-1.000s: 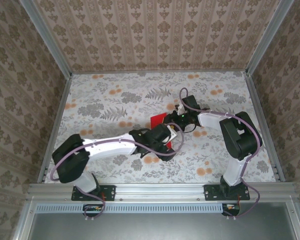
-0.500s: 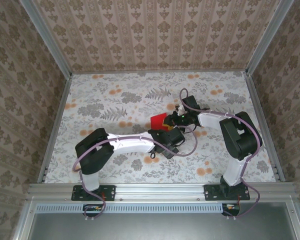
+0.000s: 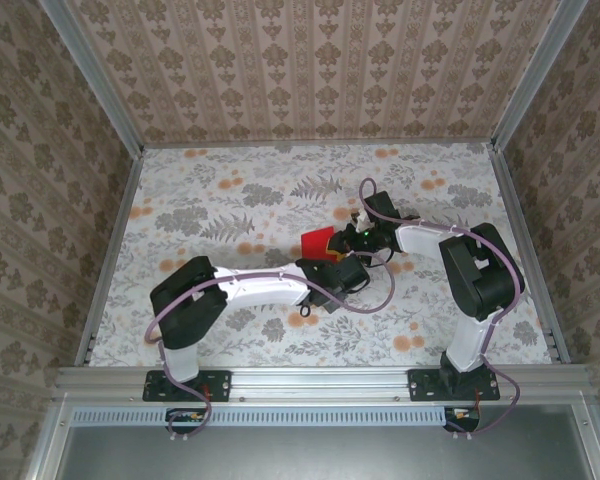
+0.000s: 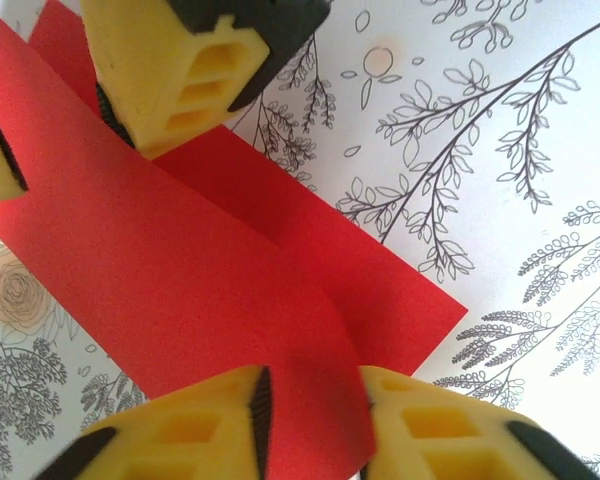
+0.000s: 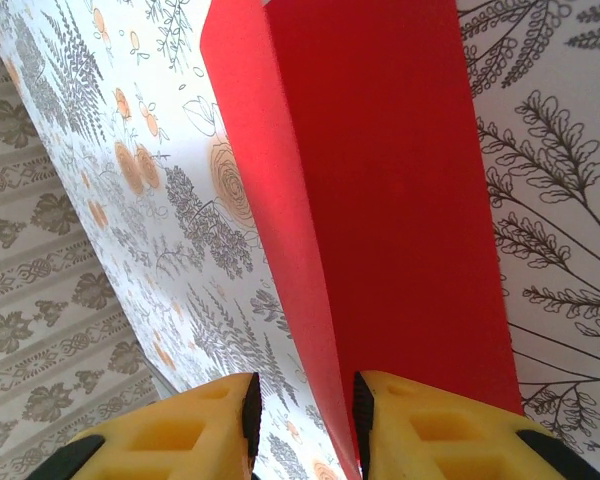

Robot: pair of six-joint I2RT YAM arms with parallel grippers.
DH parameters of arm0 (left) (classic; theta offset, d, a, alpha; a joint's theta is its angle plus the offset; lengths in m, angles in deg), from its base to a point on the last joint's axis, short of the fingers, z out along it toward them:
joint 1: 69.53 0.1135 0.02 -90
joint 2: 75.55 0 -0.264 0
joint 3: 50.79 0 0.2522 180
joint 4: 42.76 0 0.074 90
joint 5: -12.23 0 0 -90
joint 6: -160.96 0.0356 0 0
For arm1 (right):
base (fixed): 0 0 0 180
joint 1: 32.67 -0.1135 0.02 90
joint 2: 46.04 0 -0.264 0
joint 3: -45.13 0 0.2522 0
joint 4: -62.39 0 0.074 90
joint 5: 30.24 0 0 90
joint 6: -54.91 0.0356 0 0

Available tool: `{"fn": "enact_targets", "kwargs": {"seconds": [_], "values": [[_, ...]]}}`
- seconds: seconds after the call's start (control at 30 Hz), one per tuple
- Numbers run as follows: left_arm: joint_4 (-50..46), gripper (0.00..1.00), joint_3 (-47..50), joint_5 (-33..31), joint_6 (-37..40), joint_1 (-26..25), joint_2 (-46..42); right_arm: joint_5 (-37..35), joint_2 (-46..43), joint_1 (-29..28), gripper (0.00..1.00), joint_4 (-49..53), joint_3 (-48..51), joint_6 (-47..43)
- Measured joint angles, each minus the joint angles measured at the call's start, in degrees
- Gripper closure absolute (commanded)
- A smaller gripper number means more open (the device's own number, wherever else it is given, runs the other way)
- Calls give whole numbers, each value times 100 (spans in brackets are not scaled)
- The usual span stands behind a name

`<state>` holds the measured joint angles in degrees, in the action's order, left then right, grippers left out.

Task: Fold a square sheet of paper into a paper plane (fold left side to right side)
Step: Fold the triangle a second time at the center of the table.

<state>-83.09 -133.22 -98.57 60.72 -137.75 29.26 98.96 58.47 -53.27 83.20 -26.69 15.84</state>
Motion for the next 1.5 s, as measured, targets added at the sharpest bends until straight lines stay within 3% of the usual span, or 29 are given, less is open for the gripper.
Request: {"fn": "enact_targets", "kwargs": {"seconds": [0.23, 0.43, 0.6, 0.77, 0.87, 1.07, 1.13, 1.5], "values": [[72, 99, 101, 118, -11, 13, -247, -28, 28, 0, 66, 103, -31, -70], [282, 100, 428, 557, -66, 243, -553, -201, 20, 0, 62, 87, -50, -177], [599, 100, 839, 1421, -227, 723, -960, -527, -310, 28, 46, 79, -44, -339], [1099, 100, 1189, 2509, -586, 1305, -1228, -894, -1095, 109, 44, -101, 238, -483], [1432, 100, 1379, 3058, -852, 1609, -1268, -1097, -1589, 127, 50, -151, 627, -564], [1930, 100, 1670, 3742, -1370, 1930, -1268, -1392, -2367, 31, 78, -219, 1707, -603], [1991, 100, 1720, 3849, -1493, 1989, -1268, -1438, -2470, -173, 83, -212, 1952, -601], [2061, 100, 1803, 3989, -1770, 2072, -1268, -1510, -1794, -1187, 90, -557, 2146, -444]]}}
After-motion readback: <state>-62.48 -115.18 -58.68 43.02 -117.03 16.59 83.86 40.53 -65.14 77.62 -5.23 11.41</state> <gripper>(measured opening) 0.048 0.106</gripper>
